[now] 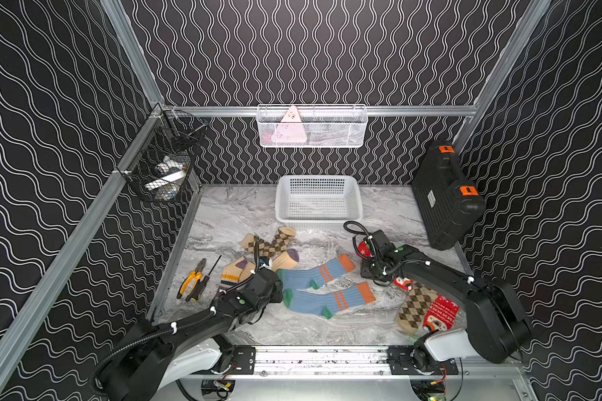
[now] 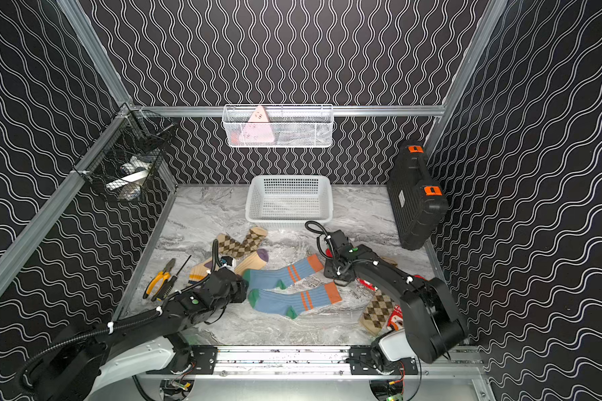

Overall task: Place the socks together as a pair
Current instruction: Adjust the sock at the center of the board, then pick up the sock at the center of the board.

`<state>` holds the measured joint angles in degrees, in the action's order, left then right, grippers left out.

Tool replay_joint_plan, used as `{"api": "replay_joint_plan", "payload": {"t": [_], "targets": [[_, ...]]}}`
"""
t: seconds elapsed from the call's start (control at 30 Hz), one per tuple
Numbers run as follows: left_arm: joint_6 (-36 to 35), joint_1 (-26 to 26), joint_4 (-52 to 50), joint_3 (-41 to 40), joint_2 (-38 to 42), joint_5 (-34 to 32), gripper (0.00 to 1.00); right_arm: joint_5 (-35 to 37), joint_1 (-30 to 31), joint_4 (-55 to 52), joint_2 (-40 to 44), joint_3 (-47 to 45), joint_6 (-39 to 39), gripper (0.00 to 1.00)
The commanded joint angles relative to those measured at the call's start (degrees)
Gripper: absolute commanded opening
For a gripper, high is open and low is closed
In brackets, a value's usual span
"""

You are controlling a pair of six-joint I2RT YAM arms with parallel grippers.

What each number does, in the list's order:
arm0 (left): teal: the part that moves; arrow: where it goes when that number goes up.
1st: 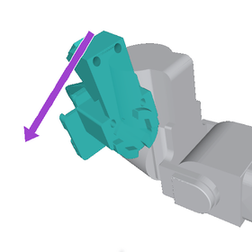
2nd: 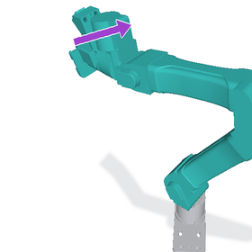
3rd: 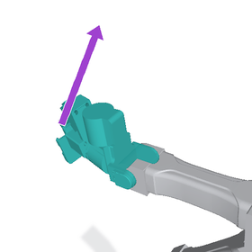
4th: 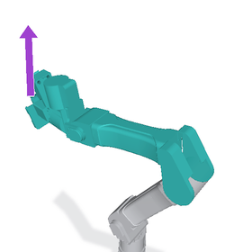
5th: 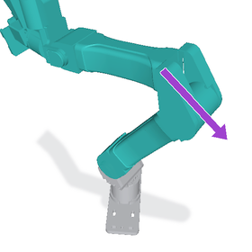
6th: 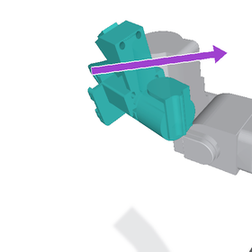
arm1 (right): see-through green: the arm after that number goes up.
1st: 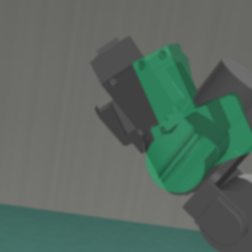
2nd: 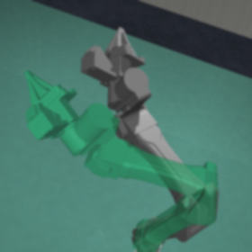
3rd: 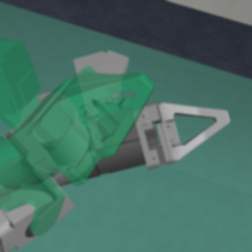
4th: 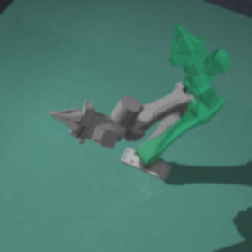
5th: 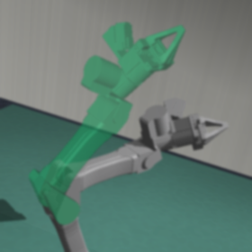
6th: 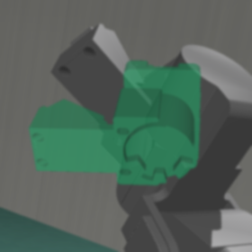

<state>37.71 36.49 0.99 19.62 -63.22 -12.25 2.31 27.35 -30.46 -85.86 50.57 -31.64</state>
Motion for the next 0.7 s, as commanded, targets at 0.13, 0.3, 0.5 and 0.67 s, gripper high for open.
{"api": "replay_joint_plan", "payload": {"t": [0.13, 0.3, 0.5, 0.67], "targets": [[-1.63, -1.30, 6.49, 3.28, -7.07, 1.29, 0.49, -5.16, -0.60, 5.93, -11.67, 7.82, 2.92, 0.44], [-1.95, -2.12, 9.33, 3.86, -11.20, 3.31, 0.49, -4.74, -0.92, 4.80, -18.02, 11.25, 3.33, 0.41], [-2.68, -2.47, 8.05, 4.46, -9.54, 3.84, 0.50, -1.34, -0.90, 2.25, -13.70, 7.99, 3.16, 0.00], [-3.43, -2.39, 5.48, 5.25, -6.58, 3.38, 0.58, 0.04, -3.32, 0.64, -7.37, 2.85, 3.59, 0.00]]}}
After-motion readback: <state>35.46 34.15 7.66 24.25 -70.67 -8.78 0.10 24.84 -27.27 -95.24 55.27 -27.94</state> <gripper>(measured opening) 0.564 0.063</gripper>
